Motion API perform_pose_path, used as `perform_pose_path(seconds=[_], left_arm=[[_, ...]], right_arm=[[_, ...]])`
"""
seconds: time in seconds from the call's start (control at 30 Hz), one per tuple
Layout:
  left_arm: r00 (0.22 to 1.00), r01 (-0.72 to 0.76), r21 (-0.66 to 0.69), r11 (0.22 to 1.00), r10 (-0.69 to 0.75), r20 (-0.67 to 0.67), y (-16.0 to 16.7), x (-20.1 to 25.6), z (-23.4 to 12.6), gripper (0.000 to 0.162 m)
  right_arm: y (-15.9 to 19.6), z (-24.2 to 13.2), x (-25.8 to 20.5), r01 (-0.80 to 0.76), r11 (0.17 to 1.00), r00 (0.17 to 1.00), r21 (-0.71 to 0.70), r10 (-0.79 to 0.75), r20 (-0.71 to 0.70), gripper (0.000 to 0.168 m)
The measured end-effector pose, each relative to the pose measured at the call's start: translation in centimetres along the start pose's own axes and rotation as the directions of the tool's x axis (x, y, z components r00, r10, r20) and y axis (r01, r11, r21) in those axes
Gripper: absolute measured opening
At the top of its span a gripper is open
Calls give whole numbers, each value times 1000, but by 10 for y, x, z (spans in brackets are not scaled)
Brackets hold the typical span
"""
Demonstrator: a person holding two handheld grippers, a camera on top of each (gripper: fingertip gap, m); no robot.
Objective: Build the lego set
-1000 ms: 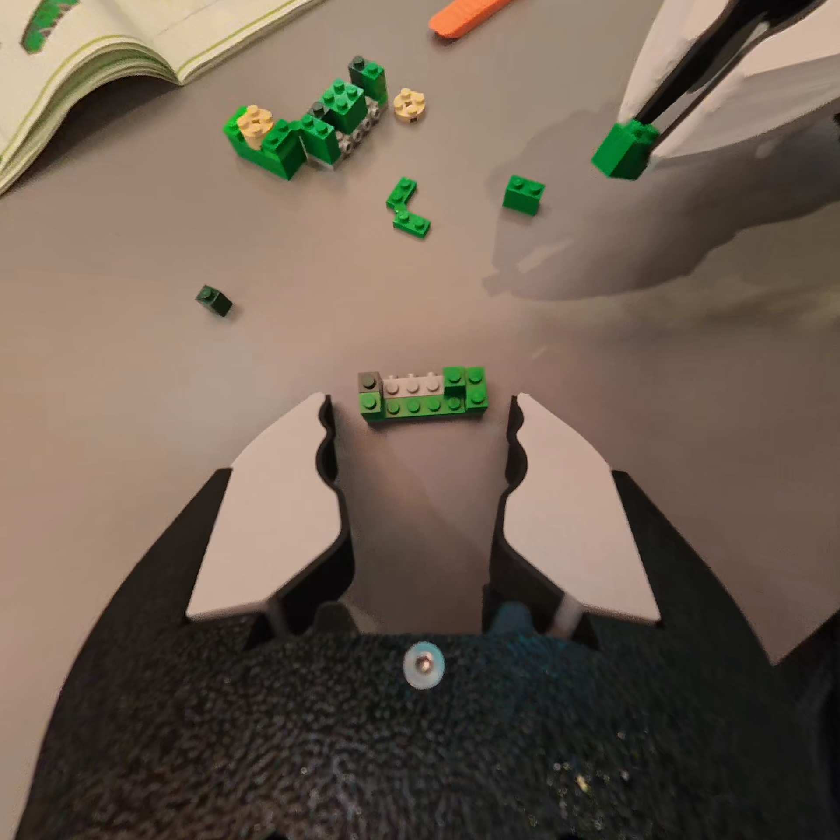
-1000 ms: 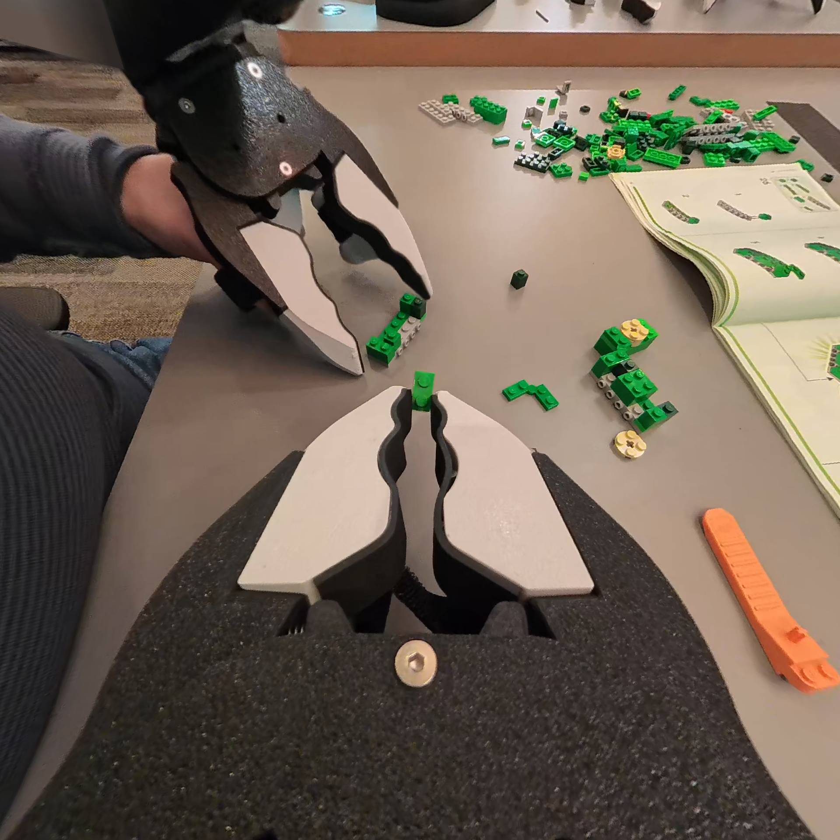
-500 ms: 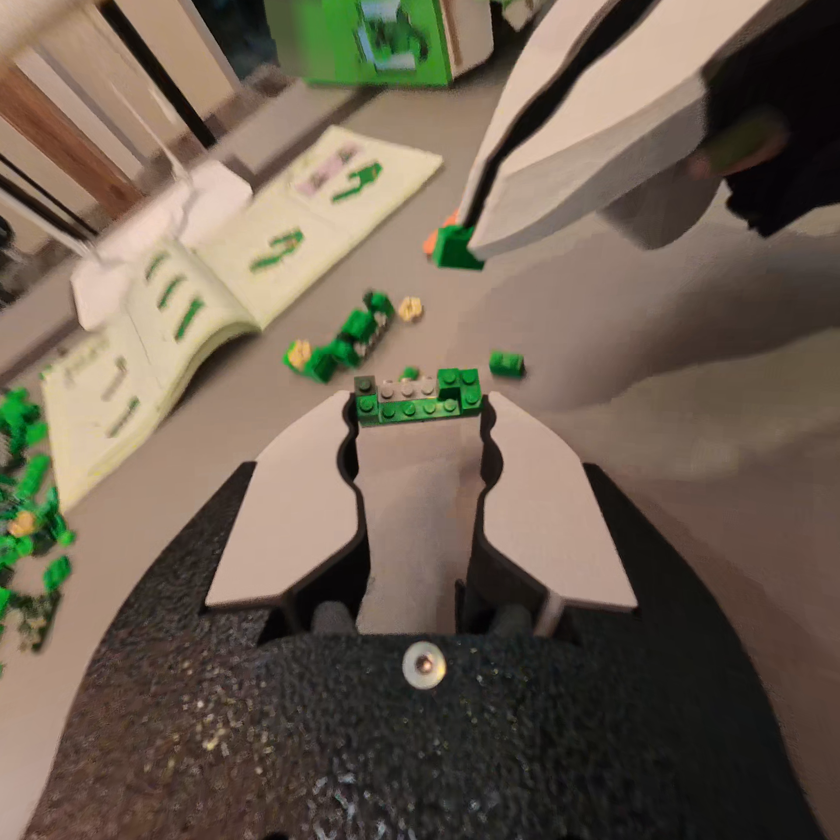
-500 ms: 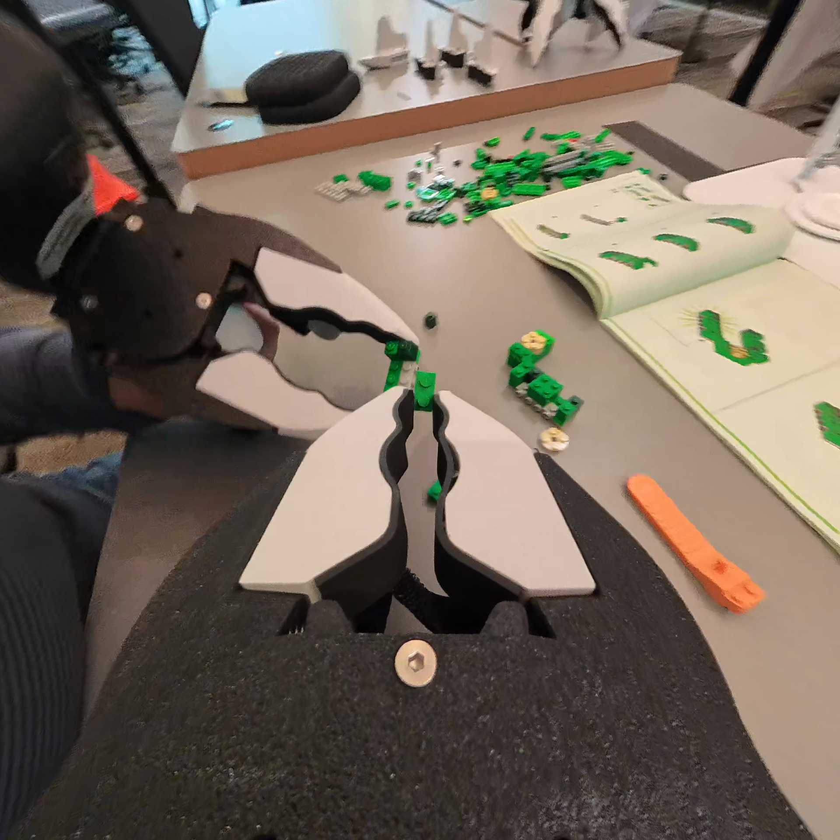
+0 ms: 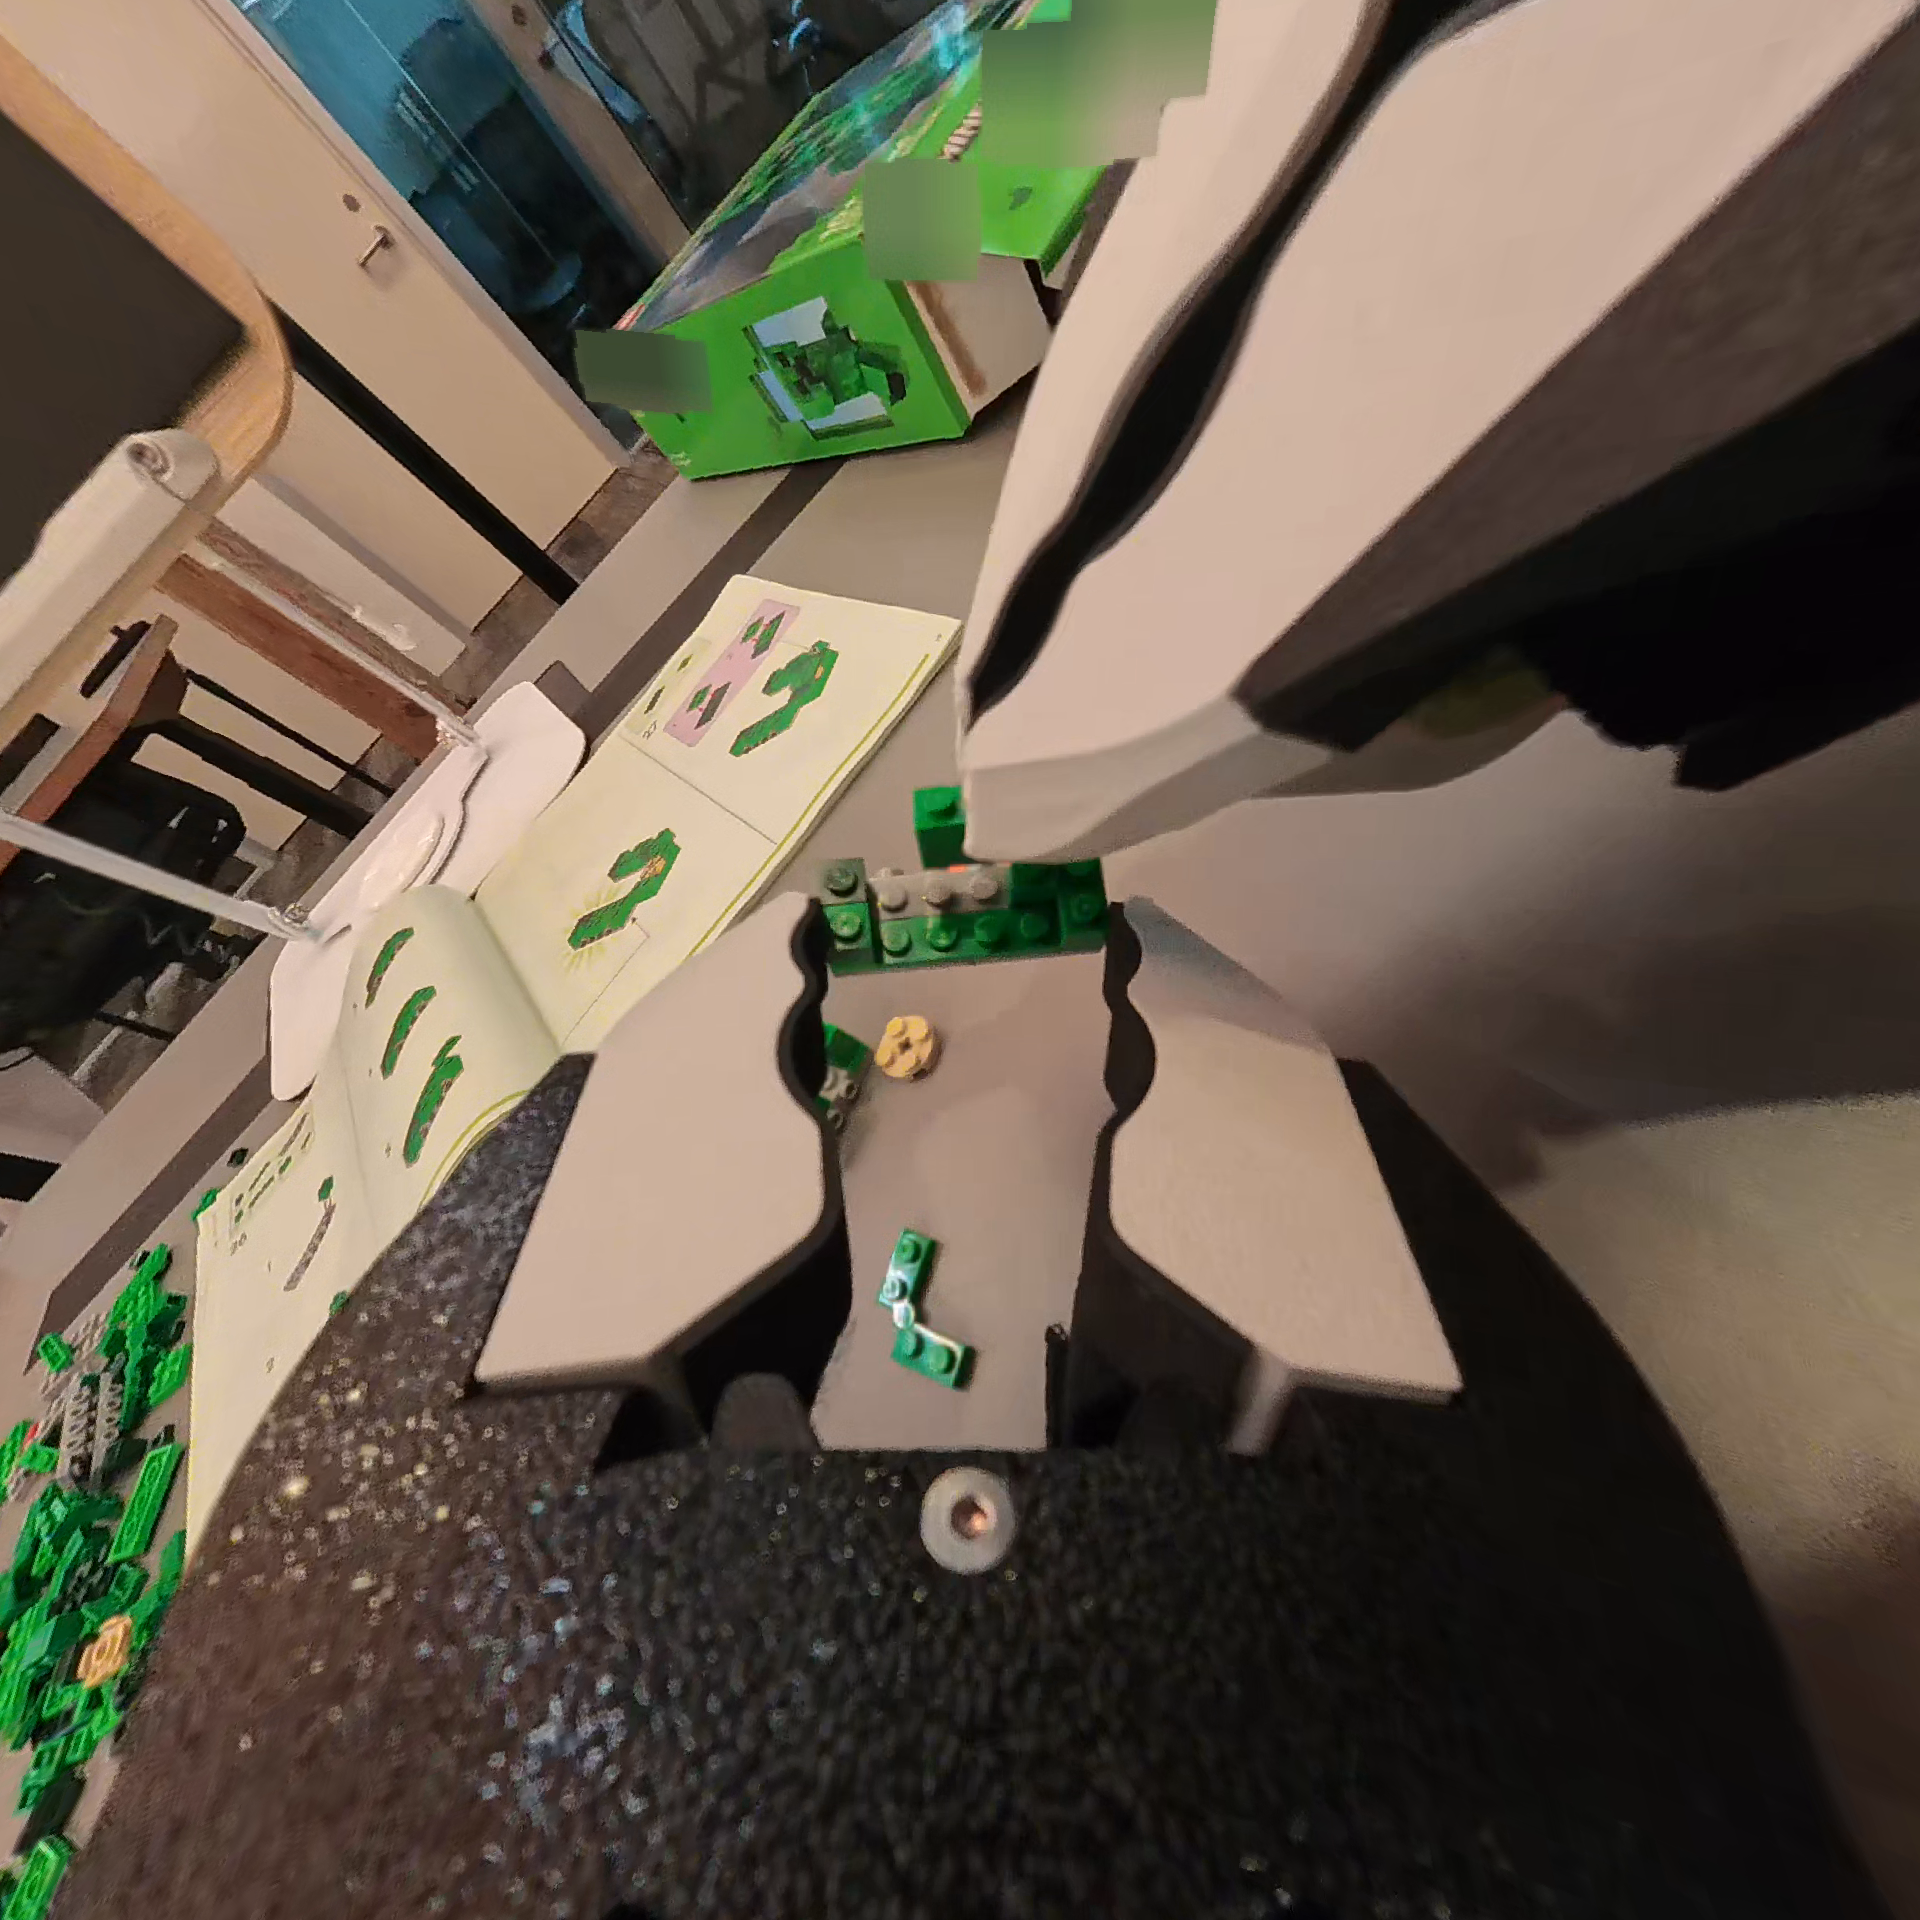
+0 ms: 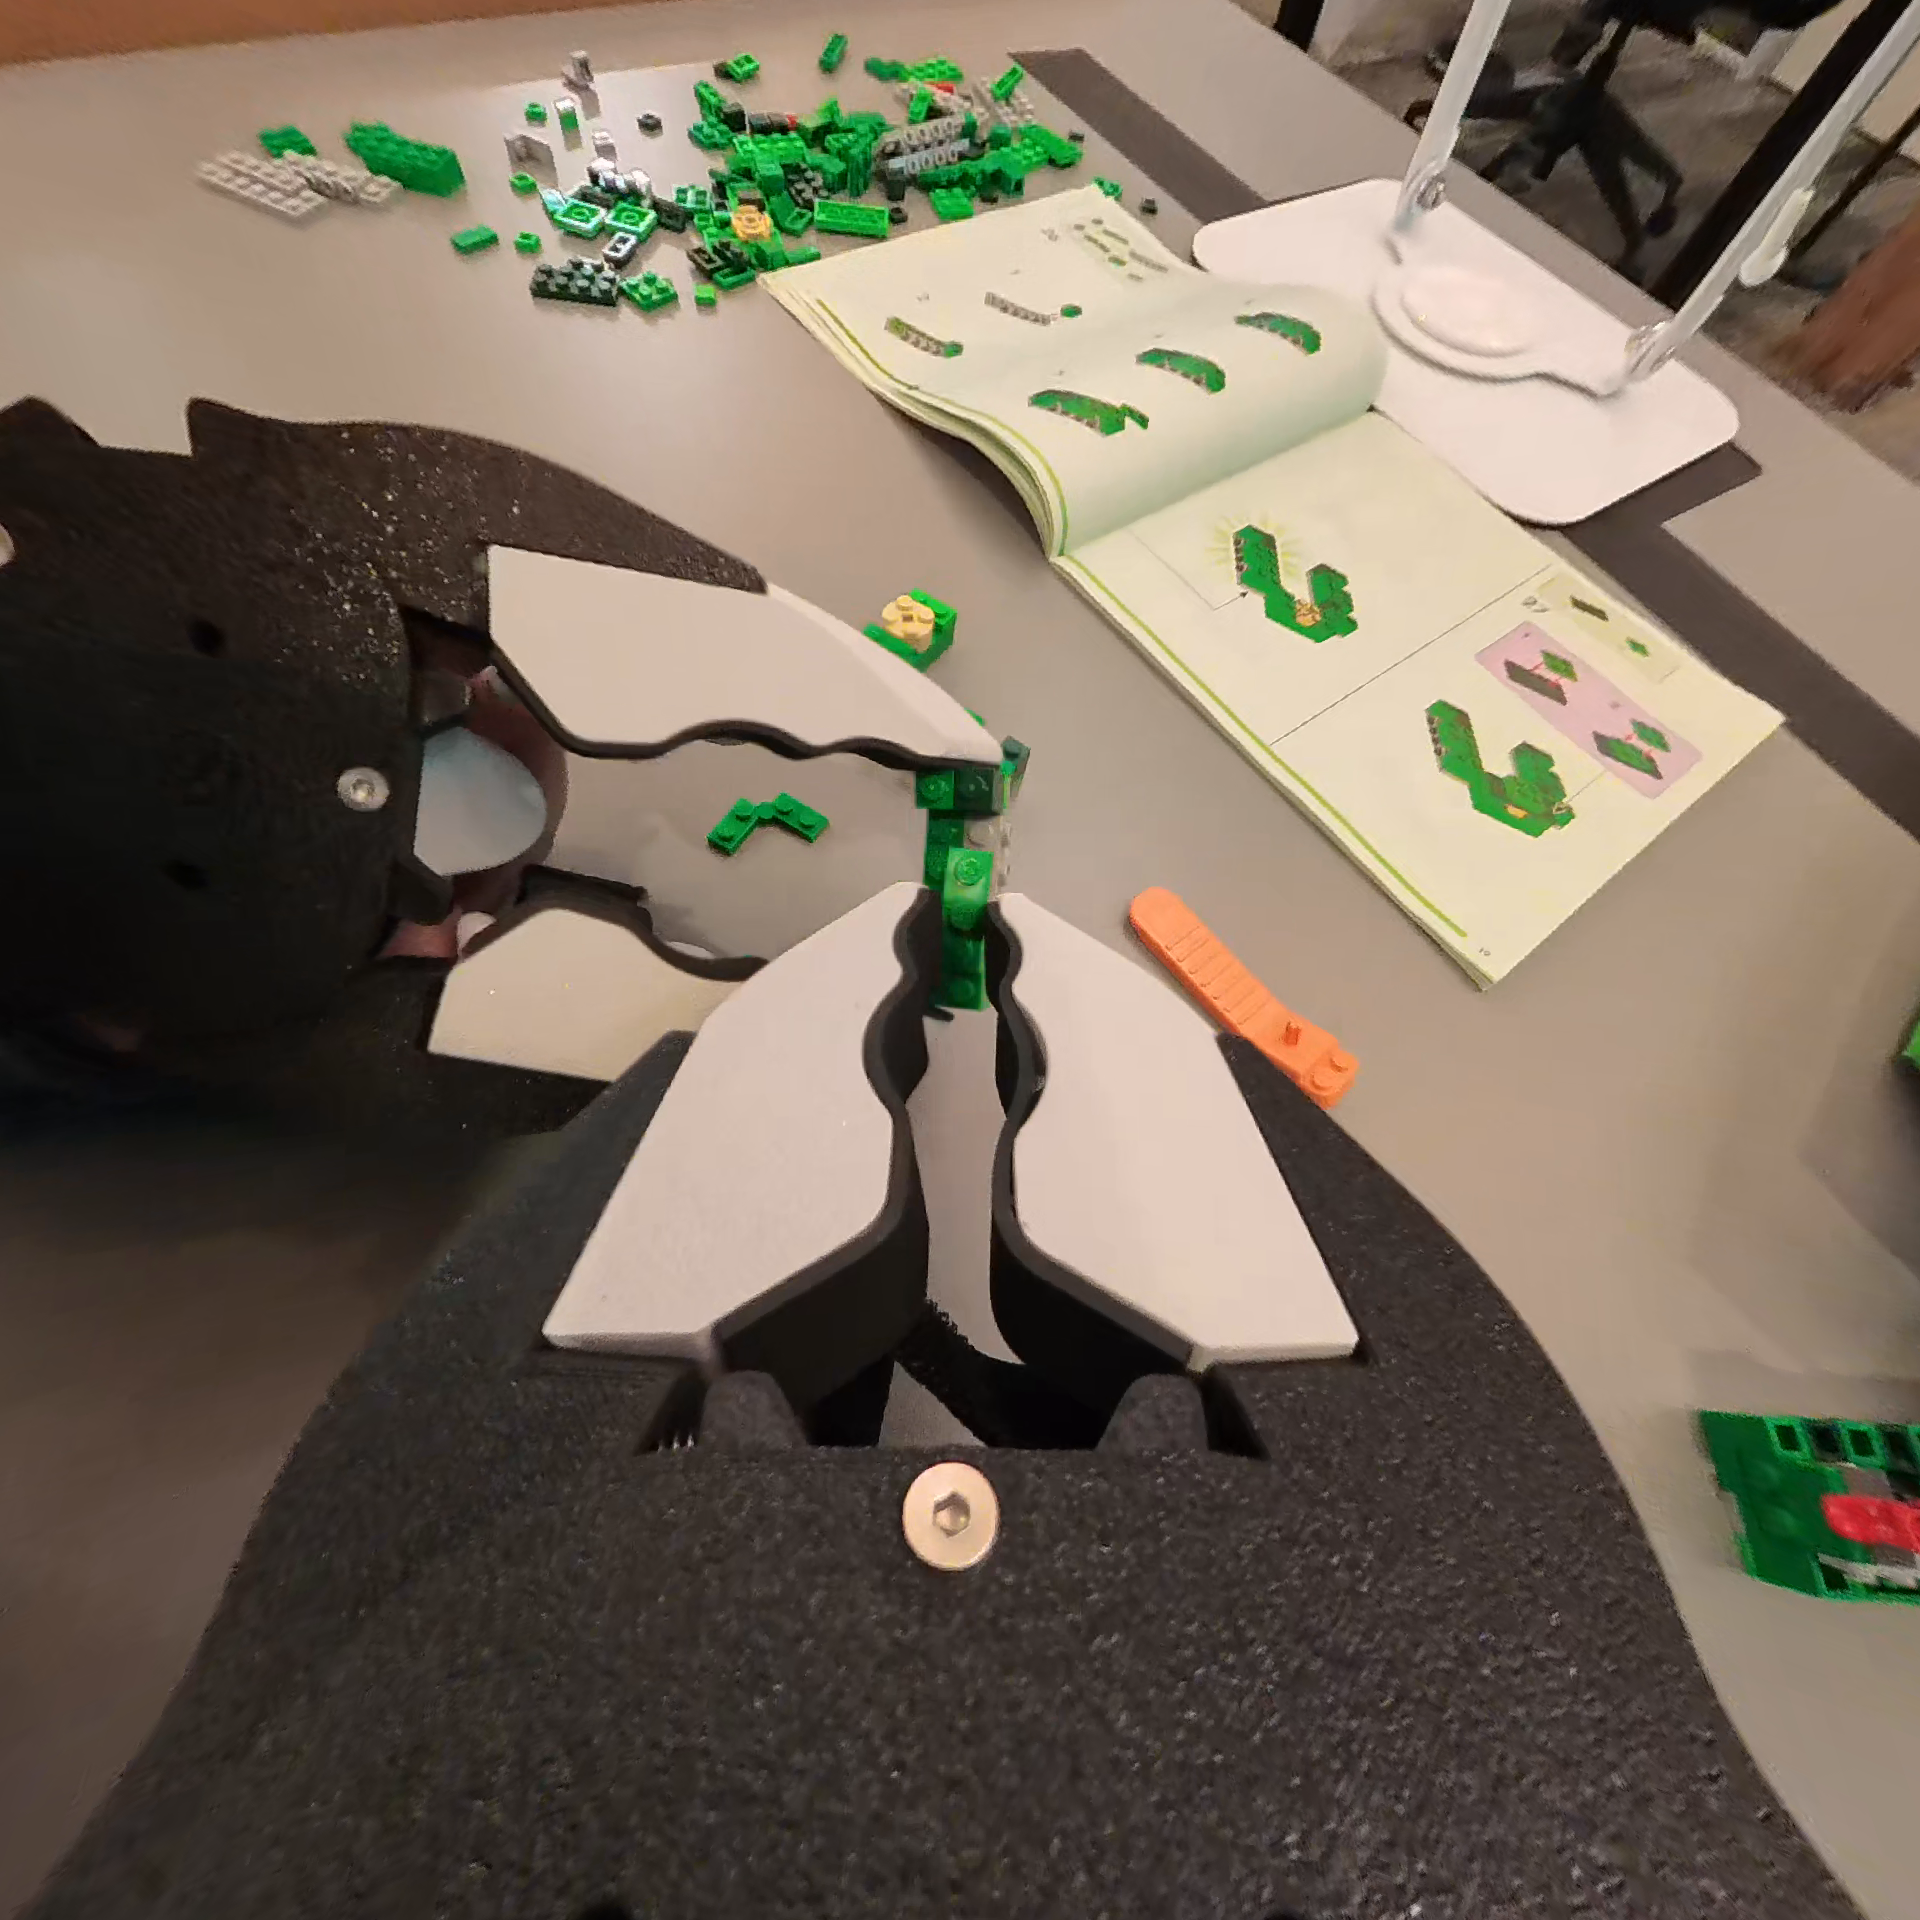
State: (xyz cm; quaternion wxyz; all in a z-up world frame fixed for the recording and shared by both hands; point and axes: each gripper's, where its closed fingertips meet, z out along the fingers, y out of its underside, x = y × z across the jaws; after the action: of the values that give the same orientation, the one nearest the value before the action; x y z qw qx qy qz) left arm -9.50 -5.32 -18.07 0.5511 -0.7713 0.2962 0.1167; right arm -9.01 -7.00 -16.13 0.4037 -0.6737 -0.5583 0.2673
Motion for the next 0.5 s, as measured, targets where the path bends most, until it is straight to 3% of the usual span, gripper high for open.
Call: perform_pose_path(seconds=[0.5], left_arm=[[999,-38,-24,999,38,-20,1,8,0,51]], right_arm=[[12,10,5,50,983,998,-177,-57,-34,8]])
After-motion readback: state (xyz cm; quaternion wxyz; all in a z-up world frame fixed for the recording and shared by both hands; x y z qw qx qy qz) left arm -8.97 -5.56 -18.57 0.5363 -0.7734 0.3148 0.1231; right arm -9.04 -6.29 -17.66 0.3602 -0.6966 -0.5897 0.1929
